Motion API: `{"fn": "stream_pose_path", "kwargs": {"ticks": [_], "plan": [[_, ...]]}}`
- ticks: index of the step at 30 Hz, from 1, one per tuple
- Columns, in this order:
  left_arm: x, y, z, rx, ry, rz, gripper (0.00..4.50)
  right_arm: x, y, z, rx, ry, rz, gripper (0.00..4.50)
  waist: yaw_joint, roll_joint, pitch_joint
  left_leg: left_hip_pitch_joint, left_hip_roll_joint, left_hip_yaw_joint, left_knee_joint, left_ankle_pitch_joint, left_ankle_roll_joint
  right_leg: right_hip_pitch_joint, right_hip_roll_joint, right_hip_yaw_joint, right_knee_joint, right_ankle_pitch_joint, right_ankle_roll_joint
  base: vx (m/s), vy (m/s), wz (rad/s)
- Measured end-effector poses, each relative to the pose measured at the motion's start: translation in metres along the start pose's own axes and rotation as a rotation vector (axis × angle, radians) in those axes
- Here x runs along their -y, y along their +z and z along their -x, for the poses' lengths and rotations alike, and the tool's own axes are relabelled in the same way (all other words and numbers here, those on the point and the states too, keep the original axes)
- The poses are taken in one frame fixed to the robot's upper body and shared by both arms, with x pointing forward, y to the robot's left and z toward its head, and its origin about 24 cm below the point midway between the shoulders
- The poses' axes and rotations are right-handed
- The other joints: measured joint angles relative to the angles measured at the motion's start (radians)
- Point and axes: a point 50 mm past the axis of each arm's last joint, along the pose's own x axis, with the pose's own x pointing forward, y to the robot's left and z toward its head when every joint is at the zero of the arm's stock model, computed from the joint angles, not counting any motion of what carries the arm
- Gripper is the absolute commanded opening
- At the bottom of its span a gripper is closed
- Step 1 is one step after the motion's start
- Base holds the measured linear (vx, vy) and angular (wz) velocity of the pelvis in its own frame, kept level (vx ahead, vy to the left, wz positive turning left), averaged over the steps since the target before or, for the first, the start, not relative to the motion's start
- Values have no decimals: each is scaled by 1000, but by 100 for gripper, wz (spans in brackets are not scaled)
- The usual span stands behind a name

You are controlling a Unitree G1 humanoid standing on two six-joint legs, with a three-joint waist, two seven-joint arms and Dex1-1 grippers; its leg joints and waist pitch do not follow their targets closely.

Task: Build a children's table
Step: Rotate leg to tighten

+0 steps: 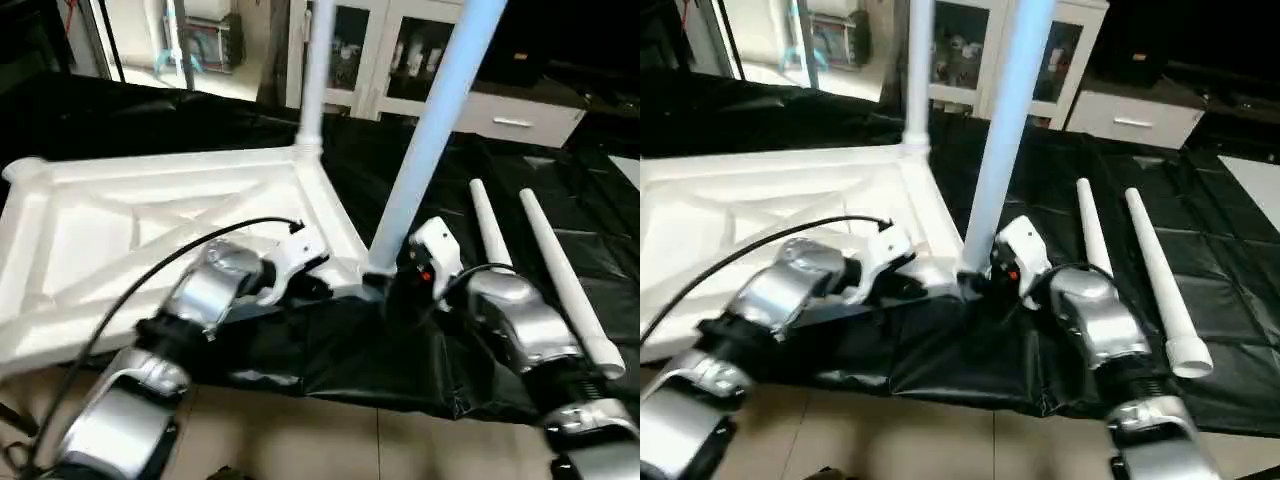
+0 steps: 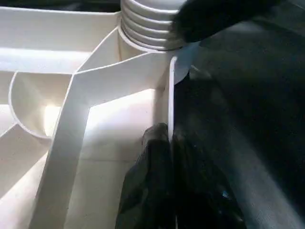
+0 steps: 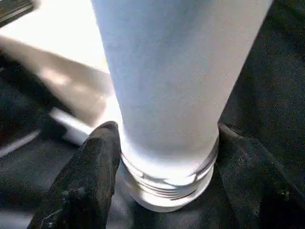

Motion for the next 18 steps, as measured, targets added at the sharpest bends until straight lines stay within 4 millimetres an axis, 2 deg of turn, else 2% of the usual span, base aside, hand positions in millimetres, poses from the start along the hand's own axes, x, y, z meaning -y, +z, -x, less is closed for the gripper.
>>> {"fn": "stream_pose_path", "kwargs": {"ticks": [2,6,18], "plan": [[-2,6,-8,-3,75,23,0,-6,3,-14,25,-141,-71,272,-4,0,0,0,-1,0,0,0,0,-1,-1,0,-1,0,0,0,0,0],[0,11,-17,4,119,46,0,-11,4,-22,48,-266,-135,272,0,0,0,-1,-2,0,0,0,0,0,-2,-1,-1,0,0,0,0,0],[-3,14,-19,8,133,55,0,-13,8,-27,60,-325,-154,272,2,1,0,-1,-2,0,-2,0,0,-1,-2,-1,-1,2,0,0,0,0]]}}
